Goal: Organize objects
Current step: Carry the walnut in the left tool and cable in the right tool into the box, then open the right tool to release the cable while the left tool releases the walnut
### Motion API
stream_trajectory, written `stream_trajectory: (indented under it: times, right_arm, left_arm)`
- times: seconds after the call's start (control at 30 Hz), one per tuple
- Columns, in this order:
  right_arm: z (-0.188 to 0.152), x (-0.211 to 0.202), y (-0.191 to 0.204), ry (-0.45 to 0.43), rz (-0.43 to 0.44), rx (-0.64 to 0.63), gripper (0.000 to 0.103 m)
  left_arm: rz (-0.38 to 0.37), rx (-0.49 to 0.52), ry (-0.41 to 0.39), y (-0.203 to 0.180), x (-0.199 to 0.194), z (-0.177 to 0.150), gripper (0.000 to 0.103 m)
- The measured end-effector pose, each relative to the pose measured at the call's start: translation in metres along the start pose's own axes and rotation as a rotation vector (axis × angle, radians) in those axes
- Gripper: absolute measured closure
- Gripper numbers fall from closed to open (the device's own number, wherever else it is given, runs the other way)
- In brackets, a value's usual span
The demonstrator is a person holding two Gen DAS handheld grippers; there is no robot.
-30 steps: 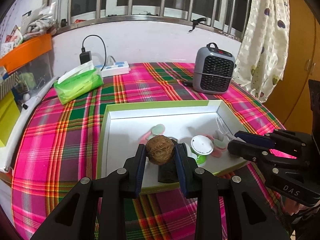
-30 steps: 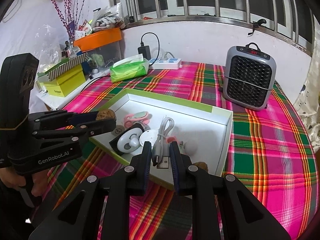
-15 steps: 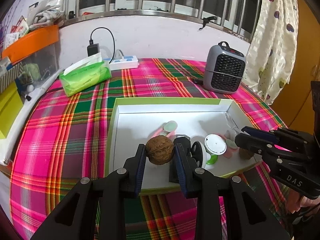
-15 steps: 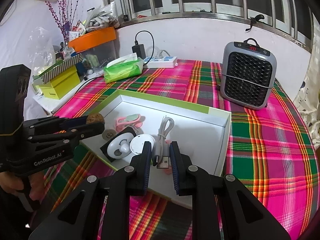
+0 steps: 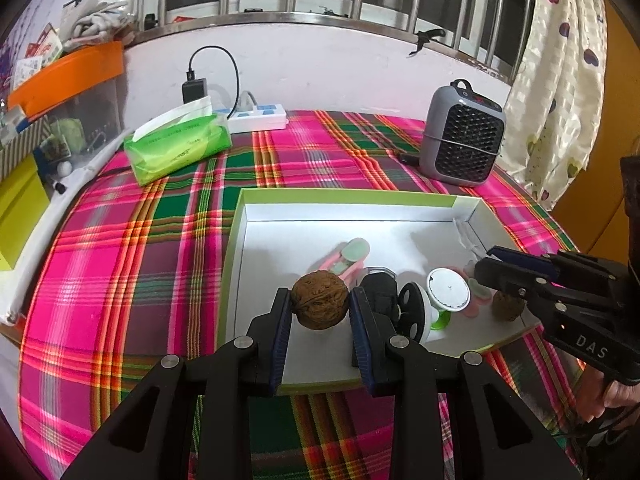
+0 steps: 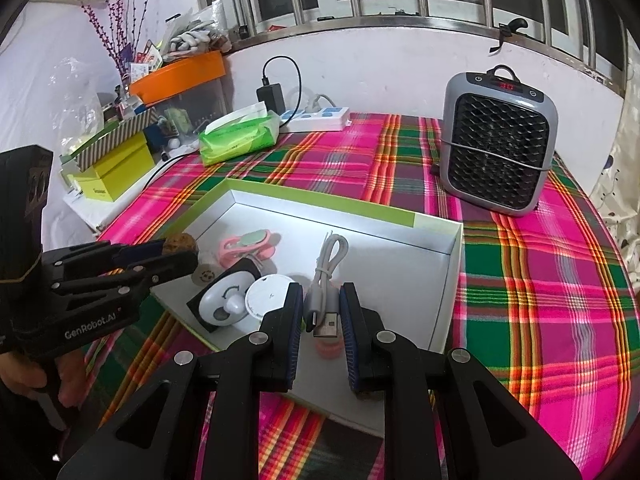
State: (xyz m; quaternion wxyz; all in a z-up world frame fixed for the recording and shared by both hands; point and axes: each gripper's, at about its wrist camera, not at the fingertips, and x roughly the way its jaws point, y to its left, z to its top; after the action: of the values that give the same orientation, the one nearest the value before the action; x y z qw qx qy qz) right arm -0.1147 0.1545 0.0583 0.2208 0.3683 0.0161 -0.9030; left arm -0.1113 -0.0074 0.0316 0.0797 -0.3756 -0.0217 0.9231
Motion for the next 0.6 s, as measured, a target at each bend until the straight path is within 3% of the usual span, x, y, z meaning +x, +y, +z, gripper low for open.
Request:
stream_trajectory:
  times: [0.6]
  right_arm:
    - [0.012, 0.024, -0.006, 0.055, -0.022, 0.008, 0.083]
  left_arm:
    - [0.087, -0.043, 0.006, 0.015, 0.008, 0.003, 0.076]
